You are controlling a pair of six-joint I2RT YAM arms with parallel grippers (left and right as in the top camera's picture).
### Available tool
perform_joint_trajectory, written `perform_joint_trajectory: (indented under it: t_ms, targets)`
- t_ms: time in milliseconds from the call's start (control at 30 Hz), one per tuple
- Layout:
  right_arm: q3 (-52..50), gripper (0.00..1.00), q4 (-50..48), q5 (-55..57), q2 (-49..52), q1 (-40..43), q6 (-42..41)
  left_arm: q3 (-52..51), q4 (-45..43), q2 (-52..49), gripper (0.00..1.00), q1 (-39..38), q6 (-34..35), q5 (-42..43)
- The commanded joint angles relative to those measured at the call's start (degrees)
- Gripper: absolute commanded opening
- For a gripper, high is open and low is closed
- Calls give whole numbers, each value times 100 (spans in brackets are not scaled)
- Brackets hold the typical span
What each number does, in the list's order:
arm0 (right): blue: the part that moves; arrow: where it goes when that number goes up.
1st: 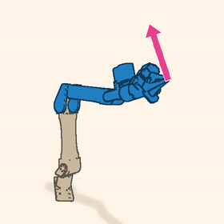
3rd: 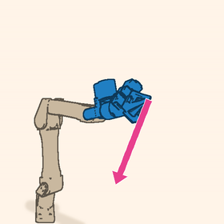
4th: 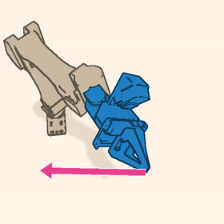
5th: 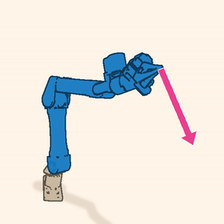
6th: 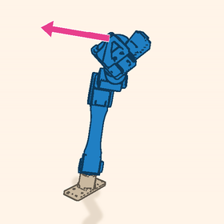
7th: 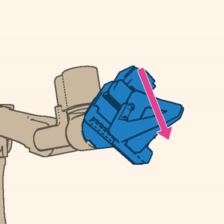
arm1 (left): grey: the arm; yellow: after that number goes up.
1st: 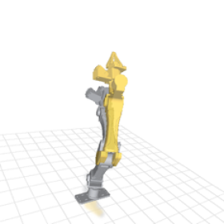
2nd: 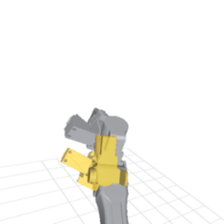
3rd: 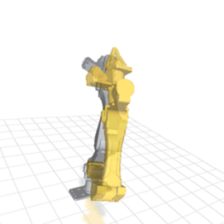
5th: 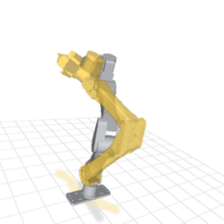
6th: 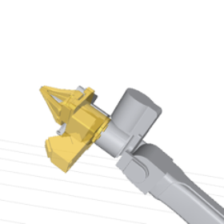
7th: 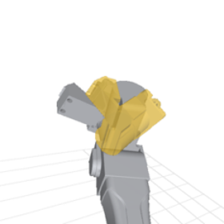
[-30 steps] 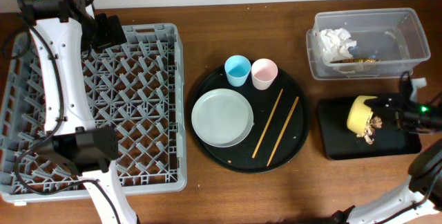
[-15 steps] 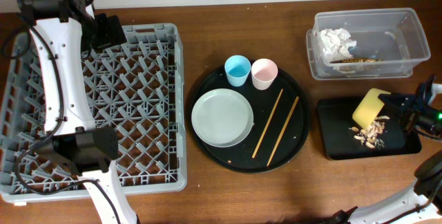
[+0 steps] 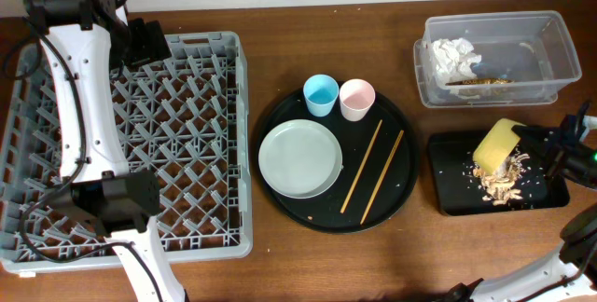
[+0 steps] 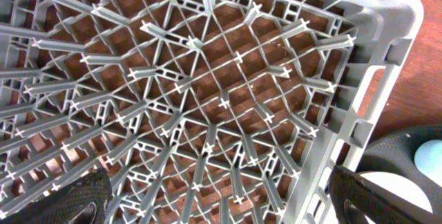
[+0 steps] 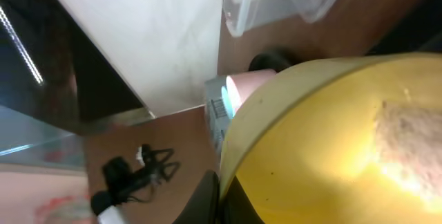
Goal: Sort waste into correct bins and load items into the dishwasher rack
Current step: 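Tip the yellow bowl with the right gripper to dump scraps onto the tray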
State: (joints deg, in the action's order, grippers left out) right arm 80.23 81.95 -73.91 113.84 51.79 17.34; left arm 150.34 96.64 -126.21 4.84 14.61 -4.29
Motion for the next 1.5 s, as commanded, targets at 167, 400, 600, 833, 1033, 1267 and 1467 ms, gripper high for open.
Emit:
perform_joint_trajectory:
  t_ms: [167, 400, 600, 833, 1033, 1267, 1467]
  targets:
    - [-31, 4, -601, 229, 7, 46, -435, 103, 7, 39, 99, 11, 57, 42]
    - [-31, 4, -295, -273, 7, 42, 118, 103, 9, 39, 99, 11, 57, 42]
    - [-31, 4, -632, 461, 7, 50, -949, 103, 7, 39, 99, 11, 57, 42]
    - [-31, 4, -428, 815, 7, 48, -957, 103, 9, 39, 99, 11, 57, 42]
    - [-31, 4, -120, 83, 7, 48, -245, 103, 7, 39, 99, 11, 57, 42]
    - [-31, 4, 1187, -918, 4, 162, 1449, 103, 7, 39, 99, 11, 57, 42]
    - [-31, 4, 1071, -251, 4, 157, 1261, 103, 9, 39, 99, 11, 57, 42]
